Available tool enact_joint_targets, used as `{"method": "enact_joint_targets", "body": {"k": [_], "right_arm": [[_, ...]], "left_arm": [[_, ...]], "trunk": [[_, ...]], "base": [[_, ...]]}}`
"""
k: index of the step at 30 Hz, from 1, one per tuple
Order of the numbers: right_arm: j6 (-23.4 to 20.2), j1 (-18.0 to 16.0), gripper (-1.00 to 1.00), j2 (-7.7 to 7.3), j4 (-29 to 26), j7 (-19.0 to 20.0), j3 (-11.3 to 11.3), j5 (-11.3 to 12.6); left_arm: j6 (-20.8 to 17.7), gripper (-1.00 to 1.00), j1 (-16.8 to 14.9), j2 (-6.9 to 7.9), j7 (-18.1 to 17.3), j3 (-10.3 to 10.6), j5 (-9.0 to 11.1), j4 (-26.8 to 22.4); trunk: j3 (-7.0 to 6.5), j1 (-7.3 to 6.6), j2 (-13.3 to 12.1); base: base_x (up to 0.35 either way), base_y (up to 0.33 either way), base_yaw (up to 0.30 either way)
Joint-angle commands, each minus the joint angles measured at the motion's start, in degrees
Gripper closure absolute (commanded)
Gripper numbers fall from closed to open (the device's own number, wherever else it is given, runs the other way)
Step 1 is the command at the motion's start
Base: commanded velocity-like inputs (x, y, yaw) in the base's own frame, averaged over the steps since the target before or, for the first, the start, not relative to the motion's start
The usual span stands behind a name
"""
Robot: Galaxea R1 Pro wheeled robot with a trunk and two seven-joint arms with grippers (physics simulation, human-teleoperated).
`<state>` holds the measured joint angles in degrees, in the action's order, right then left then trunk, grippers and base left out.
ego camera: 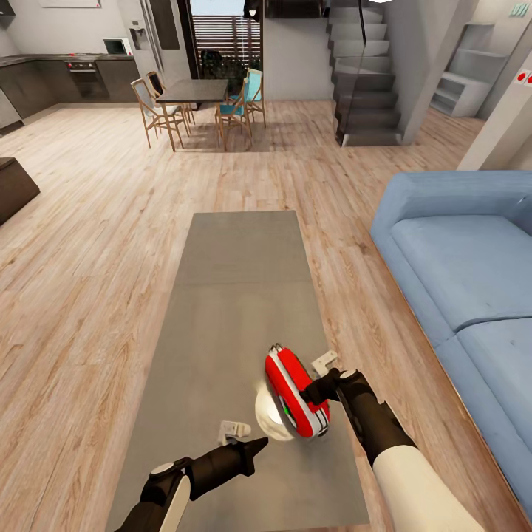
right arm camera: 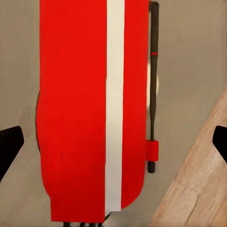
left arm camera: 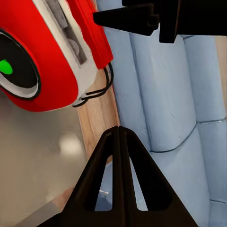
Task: Turn on the radio receiver that's on the table in the living room.
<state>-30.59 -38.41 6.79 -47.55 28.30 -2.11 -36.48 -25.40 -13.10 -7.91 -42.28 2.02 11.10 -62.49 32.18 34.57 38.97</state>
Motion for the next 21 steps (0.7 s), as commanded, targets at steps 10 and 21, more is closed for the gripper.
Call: {"method": "enact_joint_targets", "body": {"k": [10,21], "right_arm": [[-0.3,0.0,-1.0,-0.11,-0.2,0.5,0.0,-0.3],[-0.6,0.0,-1.0,-0.24,-0.7,0.8,0.0,-0.4]], "left_arm": [[-0.2,1.0,0.0,0.0,0.2,0.0,-0.4,-0.5],[-0.2,1.0,0.0,0.33,0.5,0.6,-0.4,-4.3]], "trunk": [[0.0,0.0,0.0],[0.0,0.0,0.0]], "base": [[0.0,0.0,0.0],[0.0,0.0,0.0]]}}
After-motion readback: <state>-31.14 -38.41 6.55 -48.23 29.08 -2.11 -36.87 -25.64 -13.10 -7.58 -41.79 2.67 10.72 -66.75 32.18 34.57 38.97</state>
